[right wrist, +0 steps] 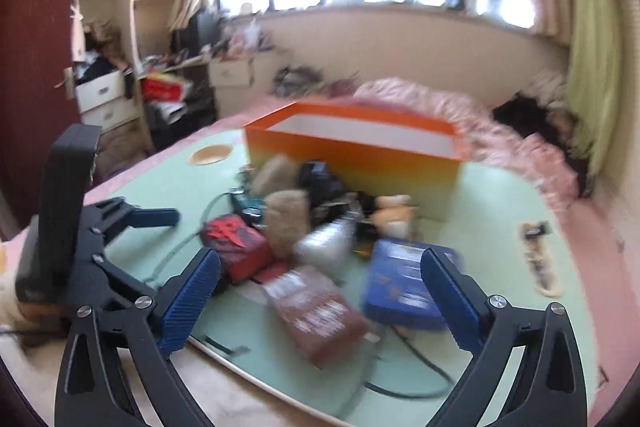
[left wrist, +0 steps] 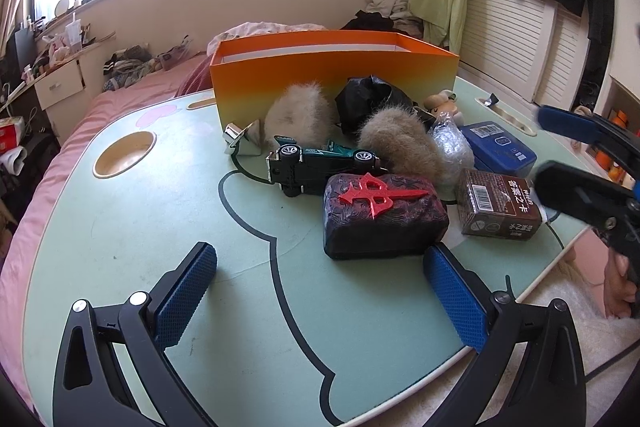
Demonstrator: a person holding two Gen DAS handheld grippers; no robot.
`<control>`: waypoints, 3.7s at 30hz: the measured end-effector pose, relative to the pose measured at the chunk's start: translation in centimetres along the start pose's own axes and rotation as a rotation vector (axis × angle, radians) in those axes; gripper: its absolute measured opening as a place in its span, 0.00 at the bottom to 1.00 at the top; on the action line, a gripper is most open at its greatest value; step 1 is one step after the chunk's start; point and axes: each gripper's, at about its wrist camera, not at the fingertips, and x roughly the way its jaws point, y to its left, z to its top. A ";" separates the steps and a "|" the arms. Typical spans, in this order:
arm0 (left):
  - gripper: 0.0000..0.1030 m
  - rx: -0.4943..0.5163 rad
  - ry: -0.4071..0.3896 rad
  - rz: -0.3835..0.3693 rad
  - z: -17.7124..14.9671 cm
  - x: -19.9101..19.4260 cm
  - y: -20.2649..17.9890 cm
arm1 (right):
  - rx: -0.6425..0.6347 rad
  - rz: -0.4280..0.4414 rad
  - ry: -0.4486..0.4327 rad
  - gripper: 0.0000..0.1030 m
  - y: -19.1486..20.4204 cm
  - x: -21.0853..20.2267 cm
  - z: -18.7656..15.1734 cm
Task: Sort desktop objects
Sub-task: 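Move left tool to dark red case on table and grasp it, then put dark red case into box with left tool while right tool puts blue tin in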
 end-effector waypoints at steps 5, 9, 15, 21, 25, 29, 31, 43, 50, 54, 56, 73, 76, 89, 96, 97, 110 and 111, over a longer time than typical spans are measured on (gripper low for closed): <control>1.00 -0.004 0.001 0.002 0.1 0.1 -0.1 | -0.029 -0.104 0.002 0.98 -0.7 -1.3 -3.3; 1.00 -0.001 0.002 0.003 0.1 0.1 -0.1 | 0.067 -0.097 0.056 1.00 -3.0 -0.2 -5.7; 1.00 0.002 -0.002 0.003 0.0 0.2 -0.2 | 0.074 -0.132 0.030 1.00 -3.7 0.3 -5.7; 1.00 0.004 -0.005 0.003 0.0 0.3 -0.4 | 0.068 -0.125 0.029 1.00 -3.8 0.8 -5.5; 1.00 0.004 -0.004 0.003 0.0 0.3 -0.5 | 0.066 -0.122 0.029 1.00 -3.9 0.9 -5.5; 1.00 0.004 -0.005 0.003 0.0 0.3 -0.5 | 0.066 -0.121 0.029 1.00 -3.9 0.9 -5.5; 1.00 0.004 -0.005 0.003 0.0 0.3 -0.5 | 0.066 -0.122 0.029 1.00 -3.8 0.9 -5.5; 1.00 0.034 -0.033 0.011 0.1 -0.5 -1.1 | 0.066 -0.119 0.027 1.00 -3.9 0.9 -5.4; 0.87 0.023 -0.021 -0.011 2.4 -0.4 -1.7 | 0.066 -0.118 0.027 1.00 -3.9 0.9 -5.4; 0.81 -0.001 0.020 -0.052 3.1 0.5 -1.8 | 0.066 -0.119 0.027 1.00 -3.9 0.9 -5.4; 0.81 0.022 0.049 -0.050 3.0 1.1 -2.3 | 0.066 -0.119 0.027 1.00 -3.9 1.0 -5.4; 0.65 0.015 -0.002 -0.072 2.2 -0.6 -0.4 | 0.194 -0.137 0.014 0.97 -7.0 0.2 -1.1; 0.65 0.001 -0.009 -0.070 2.3 -0.8 0.0 | 0.245 -0.084 0.099 0.84 -7.7 2.5 -0.2; 0.65 0.007 -0.015 -0.080 2.2 -1.0 -0.2 | 0.133 -0.144 0.181 0.64 -4.0 6.3 -0.6; 0.65 0.005 -0.083 -0.073 4.6 -2.9 0.1 | 0.195 -0.098 0.065 0.64 -6.1 3.2 2.1; 0.65 0.010 -0.098 -0.076 5.3 -3.0 0.0 | 0.204 -0.098 0.046 0.64 -6.5 3.1 3.4; 0.66 -0.188 0.063 -0.014 16.3 8.6 4.2 | 0.285 -0.072 0.135 0.70 -9.5 13.5 10.3; 0.66 -0.205 0.061 -0.041 16.0 8.8 4.4 | 0.291 -0.067 0.136 0.73 -9.6 13.4 10.3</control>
